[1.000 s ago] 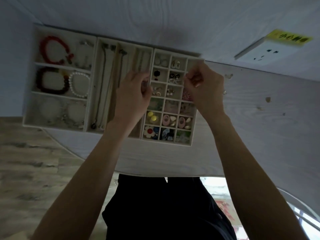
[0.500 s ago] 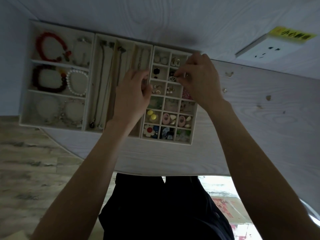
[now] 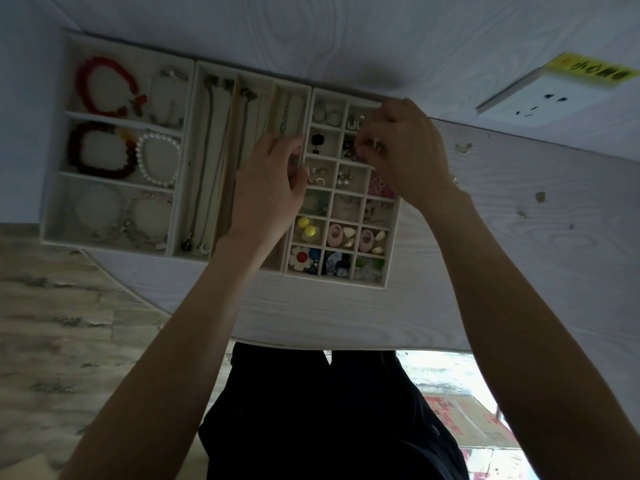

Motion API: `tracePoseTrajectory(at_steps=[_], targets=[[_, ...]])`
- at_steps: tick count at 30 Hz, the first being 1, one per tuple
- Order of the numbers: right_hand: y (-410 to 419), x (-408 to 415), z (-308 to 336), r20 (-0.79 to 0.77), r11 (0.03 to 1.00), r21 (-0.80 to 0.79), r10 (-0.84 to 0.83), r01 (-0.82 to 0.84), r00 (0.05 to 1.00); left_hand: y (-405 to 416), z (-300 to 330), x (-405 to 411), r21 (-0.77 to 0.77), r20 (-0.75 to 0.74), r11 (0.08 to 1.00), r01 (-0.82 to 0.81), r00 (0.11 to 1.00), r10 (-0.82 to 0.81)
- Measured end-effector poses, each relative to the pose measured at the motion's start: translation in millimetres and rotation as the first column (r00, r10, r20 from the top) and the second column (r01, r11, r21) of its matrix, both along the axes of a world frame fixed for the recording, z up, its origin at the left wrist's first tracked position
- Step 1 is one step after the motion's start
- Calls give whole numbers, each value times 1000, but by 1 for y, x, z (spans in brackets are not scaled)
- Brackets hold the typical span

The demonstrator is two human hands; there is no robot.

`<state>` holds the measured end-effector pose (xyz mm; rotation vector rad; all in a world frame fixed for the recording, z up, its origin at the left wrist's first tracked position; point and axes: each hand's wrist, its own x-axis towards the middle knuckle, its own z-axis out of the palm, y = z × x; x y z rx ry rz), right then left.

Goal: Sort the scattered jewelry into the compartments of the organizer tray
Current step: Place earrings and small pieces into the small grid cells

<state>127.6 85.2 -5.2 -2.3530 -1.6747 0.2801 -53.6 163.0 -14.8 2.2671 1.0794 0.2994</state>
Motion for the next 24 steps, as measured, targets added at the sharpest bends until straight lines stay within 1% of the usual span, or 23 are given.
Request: tracePoseTrajectory(at_steps=[3, 12, 16, 21, 24], targets=[[-2, 0, -1, -3, 1000, 19, 12, -12, 1000, 0, 0, 0, 7, -6, 1000, 5, 1000, -5], [3, 1, -4, -72, 995, 45, 94, -90, 993, 1, 1, 0, 0, -2, 1000, 9, 1000, -9], [-2, 2, -3, -133, 997, 63, 58, -50, 989, 0, 1, 0, 8, -4, 1000, 8, 1000, -8], [-7, -3, 1, -144, 998, 63, 5, 5, 990, 0, 0, 1, 11, -23, 1000, 15, 1000, -15], [-7, -5, 1, -172, 997, 79, 4, 9, 985, 0, 0, 1, 13, -22, 1000, 10, 1000, -10]])
